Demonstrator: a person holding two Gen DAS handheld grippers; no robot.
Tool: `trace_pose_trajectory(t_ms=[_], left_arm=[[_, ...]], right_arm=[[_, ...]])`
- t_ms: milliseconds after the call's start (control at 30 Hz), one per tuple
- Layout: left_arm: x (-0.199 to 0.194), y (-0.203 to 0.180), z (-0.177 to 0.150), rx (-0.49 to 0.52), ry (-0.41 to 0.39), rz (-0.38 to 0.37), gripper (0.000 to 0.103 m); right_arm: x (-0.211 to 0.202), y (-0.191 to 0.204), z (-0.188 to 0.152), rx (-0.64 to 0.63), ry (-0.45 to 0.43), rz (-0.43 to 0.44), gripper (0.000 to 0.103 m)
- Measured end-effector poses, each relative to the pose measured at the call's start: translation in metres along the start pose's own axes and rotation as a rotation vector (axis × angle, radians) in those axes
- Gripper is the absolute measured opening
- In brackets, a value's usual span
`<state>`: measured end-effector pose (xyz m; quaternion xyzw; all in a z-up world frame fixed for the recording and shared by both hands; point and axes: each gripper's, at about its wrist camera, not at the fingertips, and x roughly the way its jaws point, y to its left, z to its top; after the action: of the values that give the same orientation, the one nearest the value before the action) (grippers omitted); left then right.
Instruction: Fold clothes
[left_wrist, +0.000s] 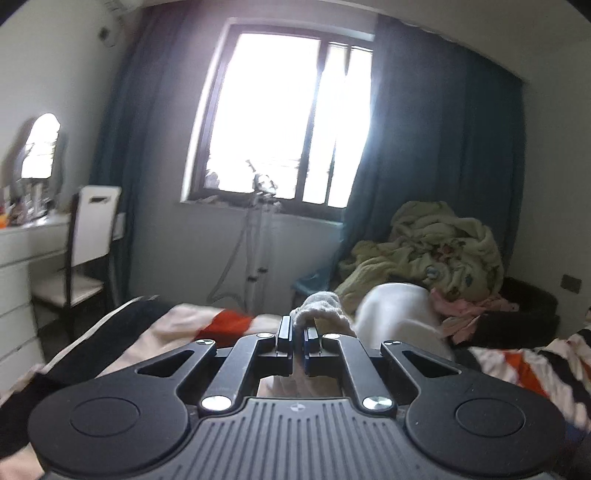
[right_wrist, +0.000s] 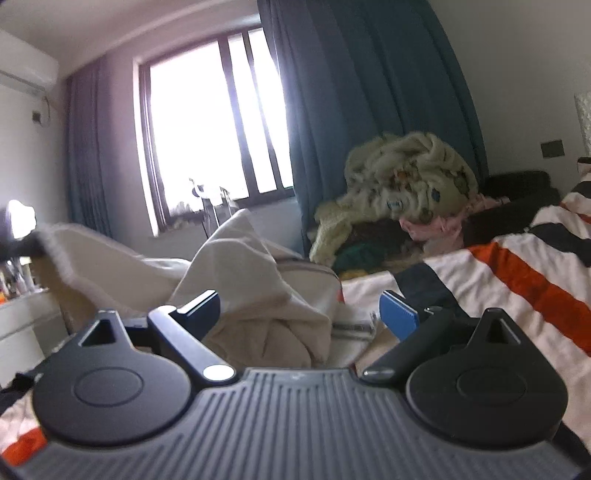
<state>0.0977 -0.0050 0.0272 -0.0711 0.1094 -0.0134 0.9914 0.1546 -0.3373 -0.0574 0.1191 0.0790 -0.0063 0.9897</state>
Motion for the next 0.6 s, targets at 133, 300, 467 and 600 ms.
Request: trace_pose_trajectory(t_ms=[133, 300, 467, 600], left_arm=[[0.000, 0.048, -0.037, -0.113, 0.071, 0.047, 0.005], [0.016, 0.090, -0.044, -0.249, 0.119, 0.071, 0.005], [0.024, 0.111, -0.042, -0.318, 0.120, 0.055, 0.005], [0.042, 0.117, -0.039, -0.361, 0.135, 0.078, 0.005]], right_arm=[[-0.002, 0.002, -0.009, -0.021, 0.143, -0.009, 0.095], [0.014, 0.012, -0.035, -0.068, 0.333, 0.010, 0.095], [0.043, 0.037, -0.072, -0.155, 0.495, 0.073, 0.094], [0.071, 0.043, -0.093, -0.149, 0.525, 0.066, 0.087]])
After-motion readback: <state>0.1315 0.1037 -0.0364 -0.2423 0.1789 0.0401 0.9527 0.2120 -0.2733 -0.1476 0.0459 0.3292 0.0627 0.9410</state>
